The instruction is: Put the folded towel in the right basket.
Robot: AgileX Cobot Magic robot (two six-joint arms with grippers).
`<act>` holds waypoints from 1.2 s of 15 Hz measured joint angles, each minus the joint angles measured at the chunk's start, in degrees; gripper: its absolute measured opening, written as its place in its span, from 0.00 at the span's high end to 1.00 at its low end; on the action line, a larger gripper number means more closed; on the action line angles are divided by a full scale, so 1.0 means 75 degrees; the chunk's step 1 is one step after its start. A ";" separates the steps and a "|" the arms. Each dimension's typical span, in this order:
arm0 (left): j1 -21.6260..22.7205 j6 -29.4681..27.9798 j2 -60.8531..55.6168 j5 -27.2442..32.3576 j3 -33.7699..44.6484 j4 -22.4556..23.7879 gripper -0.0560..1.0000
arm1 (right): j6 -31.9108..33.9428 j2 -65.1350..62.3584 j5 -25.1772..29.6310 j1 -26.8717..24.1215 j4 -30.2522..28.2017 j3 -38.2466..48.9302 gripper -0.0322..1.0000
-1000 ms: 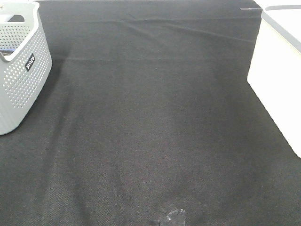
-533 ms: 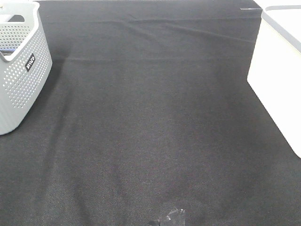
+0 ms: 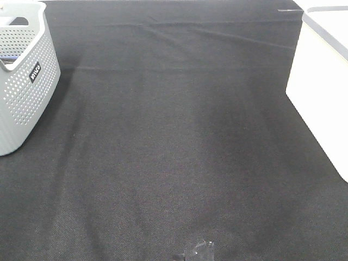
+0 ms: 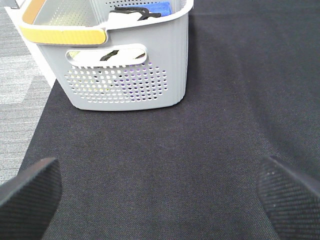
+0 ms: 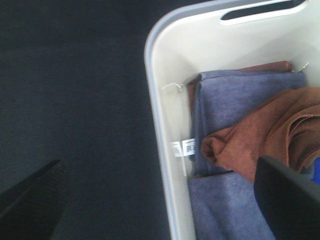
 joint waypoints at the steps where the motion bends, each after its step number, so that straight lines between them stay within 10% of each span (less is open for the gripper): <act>1: 0.0000 0.0000 0.0000 0.0000 0.0000 0.0000 0.01 | 0.0107 -0.0435 0.0000 0.0031 0.0023 0.0359 0.03; 10: 0.0000 0.0000 0.0000 0.0000 0.0000 0.0000 0.01 | 0.0191 -0.8449 0.0031 0.0031 -0.0367 0.7976 0.03; 18: 0.0000 0.0000 0.0000 0.0000 0.0000 0.0000 0.01 | 0.0252 -1.3117 0.0008 0.0031 -0.1123 0.9228 0.03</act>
